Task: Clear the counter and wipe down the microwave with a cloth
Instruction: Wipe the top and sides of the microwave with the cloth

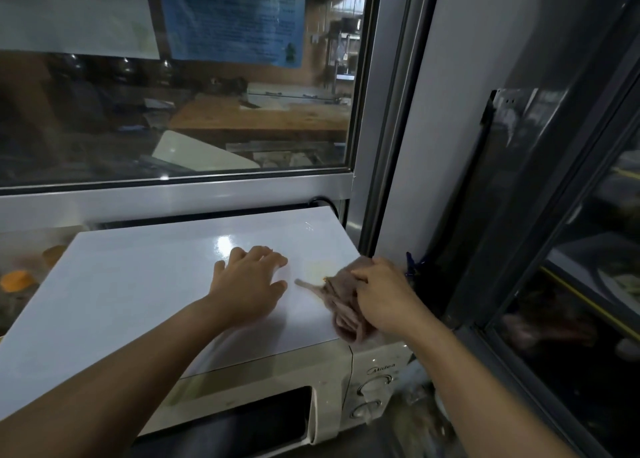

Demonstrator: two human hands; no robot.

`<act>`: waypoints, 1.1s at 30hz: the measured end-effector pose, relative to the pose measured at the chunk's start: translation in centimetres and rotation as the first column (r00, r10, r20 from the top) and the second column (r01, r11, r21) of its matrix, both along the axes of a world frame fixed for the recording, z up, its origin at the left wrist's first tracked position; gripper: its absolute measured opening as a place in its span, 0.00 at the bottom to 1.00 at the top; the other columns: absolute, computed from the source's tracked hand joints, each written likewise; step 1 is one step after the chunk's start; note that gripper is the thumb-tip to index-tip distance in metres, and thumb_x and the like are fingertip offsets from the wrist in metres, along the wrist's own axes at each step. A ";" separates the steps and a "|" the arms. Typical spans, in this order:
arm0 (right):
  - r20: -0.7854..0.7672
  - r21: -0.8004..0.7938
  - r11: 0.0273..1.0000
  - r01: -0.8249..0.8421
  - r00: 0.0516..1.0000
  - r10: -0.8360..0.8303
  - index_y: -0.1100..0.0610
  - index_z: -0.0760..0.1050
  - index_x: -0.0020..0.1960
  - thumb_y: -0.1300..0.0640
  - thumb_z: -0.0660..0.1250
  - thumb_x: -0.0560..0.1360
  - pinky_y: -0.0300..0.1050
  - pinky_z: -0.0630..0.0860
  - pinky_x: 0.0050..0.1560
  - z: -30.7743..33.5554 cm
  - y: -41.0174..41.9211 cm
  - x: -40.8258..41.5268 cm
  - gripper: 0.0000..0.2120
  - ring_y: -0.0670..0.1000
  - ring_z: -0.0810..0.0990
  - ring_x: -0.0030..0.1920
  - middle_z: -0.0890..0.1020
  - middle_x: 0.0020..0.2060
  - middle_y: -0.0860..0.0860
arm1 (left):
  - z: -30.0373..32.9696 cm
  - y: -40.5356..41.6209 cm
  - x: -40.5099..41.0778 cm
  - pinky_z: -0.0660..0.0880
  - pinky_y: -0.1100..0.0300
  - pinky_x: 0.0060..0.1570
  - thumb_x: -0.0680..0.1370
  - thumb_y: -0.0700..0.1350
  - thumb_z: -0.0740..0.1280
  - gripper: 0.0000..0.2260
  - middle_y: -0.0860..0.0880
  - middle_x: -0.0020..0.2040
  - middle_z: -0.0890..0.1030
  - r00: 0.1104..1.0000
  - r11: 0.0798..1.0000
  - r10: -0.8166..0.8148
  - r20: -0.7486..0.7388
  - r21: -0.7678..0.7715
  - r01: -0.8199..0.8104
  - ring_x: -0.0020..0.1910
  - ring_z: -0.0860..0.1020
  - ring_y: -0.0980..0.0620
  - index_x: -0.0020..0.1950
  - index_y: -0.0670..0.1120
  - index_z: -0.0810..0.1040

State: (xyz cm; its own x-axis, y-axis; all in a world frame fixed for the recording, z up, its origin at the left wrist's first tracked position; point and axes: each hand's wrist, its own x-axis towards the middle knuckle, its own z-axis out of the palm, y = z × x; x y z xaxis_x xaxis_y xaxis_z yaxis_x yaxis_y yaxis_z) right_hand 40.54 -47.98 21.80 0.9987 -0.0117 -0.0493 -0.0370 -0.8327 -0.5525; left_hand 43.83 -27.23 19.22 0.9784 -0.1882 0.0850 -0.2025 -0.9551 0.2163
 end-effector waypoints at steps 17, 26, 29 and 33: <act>0.044 -0.201 0.979 -0.034 0.998 0.043 0.57 0.60 0.69 0.51 0.55 0.78 0.53 0.66 0.61 -2.3 2.4 12.8 0.21 0.61 0.64 0.65 0.63 0.67 0.60 | -0.2 3.0 6.2 0.63 0.46 0.65 0.79 0.52 0.55 0.18 0.55 0.72 0.64 0.988 0.989 0.145 0.058 0.031 -0.147 0.68 0.62 0.46 0.69 0.58 0.65; 0.075 -0.217 0.970 -0.108 0.989 0.127 0.57 0.64 0.67 0.53 0.49 0.80 0.55 0.62 0.68 -2.1 3.4 20.1 0.18 0.62 0.62 0.67 0.62 0.67 0.60 | -0.5 3.5 6.5 0.64 0.48 0.62 0.78 0.54 0.56 0.18 0.57 0.71 0.63 0.988 0.989 0.148 0.042 0.005 -0.149 0.66 0.63 0.47 0.68 0.61 0.64; 0.157 -0.490 0.835 -0.252 0.916 0.368 0.55 0.71 0.65 0.50 0.53 0.80 0.54 0.61 0.66 -1.7 3.2 19.2 0.18 0.59 0.63 0.64 0.69 0.63 0.55 | -0.4 3.4 6.3 0.64 0.48 0.62 0.78 0.54 0.56 0.18 0.57 0.71 0.63 0.988 0.989 0.151 0.033 -0.010 -0.151 0.66 0.62 0.47 0.68 0.61 0.64; 0.253 -0.582 0.635 -0.507 0.630 0.735 0.54 0.77 0.59 0.49 0.58 0.77 0.54 0.62 0.64 -2.2 6.4 16.6 0.16 0.56 0.68 0.63 0.76 0.58 0.52 | -0.1 3.3 6.1 0.64 0.49 0.62 0.79 0.53 0.57 0.18 0.57 0.71 0.63 0.988 0.988 0.156 0.016 -0.008 -0.156 0.66 0.62 0.47 0.69 0.61 0.64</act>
